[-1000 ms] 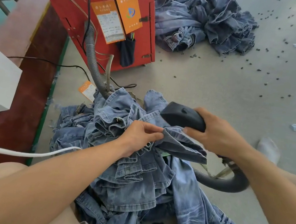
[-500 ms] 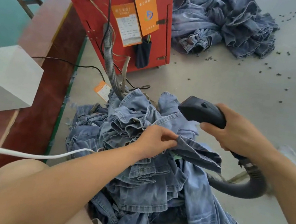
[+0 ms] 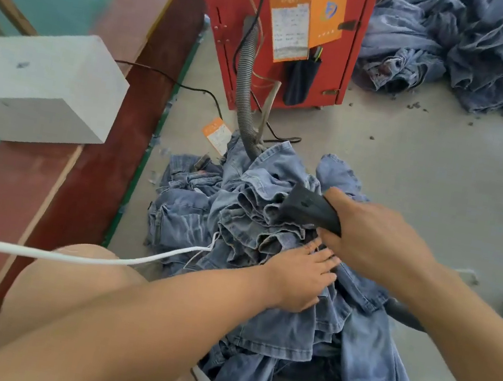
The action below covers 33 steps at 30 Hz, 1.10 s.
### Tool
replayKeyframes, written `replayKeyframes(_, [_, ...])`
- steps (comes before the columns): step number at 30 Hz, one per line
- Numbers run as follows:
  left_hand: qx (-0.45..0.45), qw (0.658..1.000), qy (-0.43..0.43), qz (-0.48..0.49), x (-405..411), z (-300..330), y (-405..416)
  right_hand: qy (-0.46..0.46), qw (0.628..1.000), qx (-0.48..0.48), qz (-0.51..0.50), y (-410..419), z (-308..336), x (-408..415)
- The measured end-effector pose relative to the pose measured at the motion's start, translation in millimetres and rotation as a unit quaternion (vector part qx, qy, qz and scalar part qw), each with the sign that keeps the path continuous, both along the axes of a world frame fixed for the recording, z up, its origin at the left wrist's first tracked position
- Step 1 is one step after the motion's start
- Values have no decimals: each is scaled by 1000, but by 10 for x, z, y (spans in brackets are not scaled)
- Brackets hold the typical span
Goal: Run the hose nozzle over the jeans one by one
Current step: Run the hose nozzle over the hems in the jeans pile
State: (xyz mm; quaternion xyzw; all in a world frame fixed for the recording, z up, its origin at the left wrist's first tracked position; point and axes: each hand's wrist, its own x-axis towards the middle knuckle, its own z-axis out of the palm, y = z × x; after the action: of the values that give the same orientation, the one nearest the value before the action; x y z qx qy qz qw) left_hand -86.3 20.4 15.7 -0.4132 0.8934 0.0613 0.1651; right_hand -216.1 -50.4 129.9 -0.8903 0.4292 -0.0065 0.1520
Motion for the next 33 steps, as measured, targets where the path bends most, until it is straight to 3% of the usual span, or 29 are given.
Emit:
replayKeyframes(4, [-7, 1000, 20, 2, 39, 9, 0, 13, 999, -17, -24, -40, -33, 442])
replayKeyframes(8, [25, 999, -11, -17, 36, -12, -70, -106, 990, -29, -89, -262, 86, 509])
replayKeyframes(10, [39, 999, -9, -16, 49, -9, -109, -122, 988, -19, -97, -407, 174, 358])
replayKeyframes(16, [37, 999, 7, -12, 33, 19, -133, 37, 995, 95, -22, -330, 24, 78])
replayKeyframes(19, [41, 999, -23, -15, -12, 39, -119, -36, 996, 70, -33, -275, -57, 300])
replayKeyframes(22, [68, 998, 2, -1, -8, 111, -137, -187, 976, 13, -108, -407, 135, 328])
replayKeyframes(24, [75, 996, 38, 6, 25, 156, -153, -248, 960, -10, -133, -523, 344, 62])
replayKeyframes(26, [69, 996, 52, 7, 55, 191, -151, -251, 959, 14, -133, -562, 483, -363])
replayKeyframes(33, [57, 995, 73, 31, 68, 170, -138, -145, 957, 159, -195, -164, -10, -1621])
